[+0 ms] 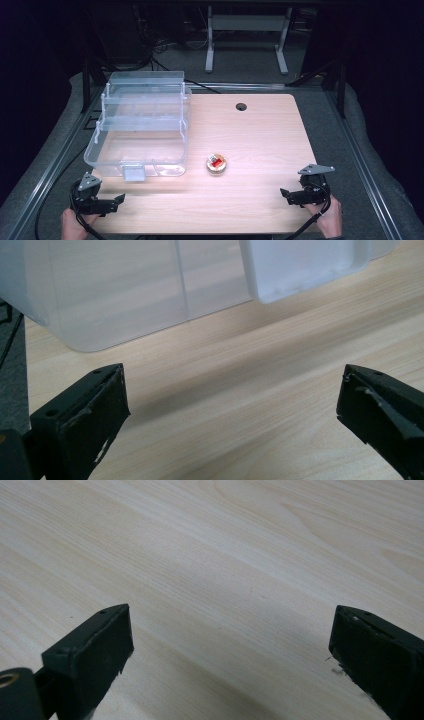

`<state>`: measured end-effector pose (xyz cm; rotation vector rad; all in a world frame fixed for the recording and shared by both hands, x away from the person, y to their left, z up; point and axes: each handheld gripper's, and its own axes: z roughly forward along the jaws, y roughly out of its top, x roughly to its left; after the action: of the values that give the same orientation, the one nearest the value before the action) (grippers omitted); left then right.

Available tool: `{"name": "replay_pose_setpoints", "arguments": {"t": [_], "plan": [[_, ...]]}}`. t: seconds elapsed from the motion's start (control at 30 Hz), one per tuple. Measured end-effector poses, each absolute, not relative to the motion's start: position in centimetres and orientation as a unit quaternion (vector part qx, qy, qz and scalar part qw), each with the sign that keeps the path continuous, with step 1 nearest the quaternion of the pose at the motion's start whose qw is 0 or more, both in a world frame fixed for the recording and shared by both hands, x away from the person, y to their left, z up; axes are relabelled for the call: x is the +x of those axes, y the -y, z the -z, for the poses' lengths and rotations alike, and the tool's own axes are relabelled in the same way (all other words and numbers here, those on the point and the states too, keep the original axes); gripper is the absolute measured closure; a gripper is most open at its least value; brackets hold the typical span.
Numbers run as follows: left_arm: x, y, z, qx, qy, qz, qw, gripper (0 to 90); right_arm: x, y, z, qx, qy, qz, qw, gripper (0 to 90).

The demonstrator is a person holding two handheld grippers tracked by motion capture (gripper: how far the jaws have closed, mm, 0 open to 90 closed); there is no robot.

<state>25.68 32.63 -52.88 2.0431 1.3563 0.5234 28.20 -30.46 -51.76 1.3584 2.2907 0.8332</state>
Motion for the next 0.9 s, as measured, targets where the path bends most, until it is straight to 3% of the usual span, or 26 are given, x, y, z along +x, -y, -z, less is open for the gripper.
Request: {"name": "replay_pose_setpoints", "arguments": {"t": [0.9], "plan": [[25.1,-32.7,52.8,0.772,-0.518,-0.194,0.313,0.1,31.8,25.6,48.8,0.417,-0.856,-0.261,0.158,0.0]]}}
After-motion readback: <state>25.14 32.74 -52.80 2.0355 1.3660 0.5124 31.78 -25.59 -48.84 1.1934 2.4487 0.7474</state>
